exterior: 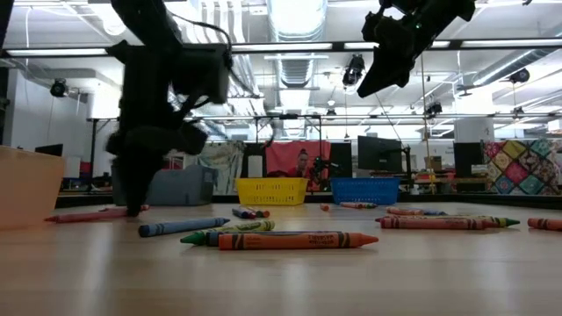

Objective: Sort crayons
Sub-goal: Put the red crayon into the blue bin, then put the orange crayon into the orange bin

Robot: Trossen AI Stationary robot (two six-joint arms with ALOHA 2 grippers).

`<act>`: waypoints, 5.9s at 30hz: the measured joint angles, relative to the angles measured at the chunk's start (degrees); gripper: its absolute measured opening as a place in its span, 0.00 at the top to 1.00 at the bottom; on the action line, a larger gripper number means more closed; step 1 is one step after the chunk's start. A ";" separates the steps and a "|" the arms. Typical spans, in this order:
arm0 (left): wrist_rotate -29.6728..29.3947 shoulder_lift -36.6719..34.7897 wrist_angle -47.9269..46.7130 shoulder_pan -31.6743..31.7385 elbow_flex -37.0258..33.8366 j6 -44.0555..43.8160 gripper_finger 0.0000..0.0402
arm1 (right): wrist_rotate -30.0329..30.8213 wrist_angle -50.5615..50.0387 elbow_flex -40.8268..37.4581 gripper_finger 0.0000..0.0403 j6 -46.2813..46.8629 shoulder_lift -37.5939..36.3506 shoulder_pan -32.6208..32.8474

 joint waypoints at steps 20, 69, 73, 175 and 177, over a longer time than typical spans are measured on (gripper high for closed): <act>-19.88 -0.39 -7.03 2.57 16.99 30.05 1.00 | 0.00 -4.59 -0.02 0.82 0.52 0.00 -0.01; 4.33 -3.01 89.37 15.63 1.35 40.86 1.00 | -11.47 53.55 -17.37 0.53 -1.60 4.58 0.99; 4.36 -3.01 89.32 15.65 1.35 40.71 1.00 | -11.47 55.10 -16.42 0.54 -2.24 6.88 0.99; -9.74 -56.24 53.24 3.54 -23.28 26.47 0.68 | 6.55 -24.34 34.01 0.69 31.89 43.73 1.98; -9.74 -56.21 52.84 3.54 -23.28 26.98 0.68 | 7.27 -23.97 34.01 0.67 33.15 44.51 2.49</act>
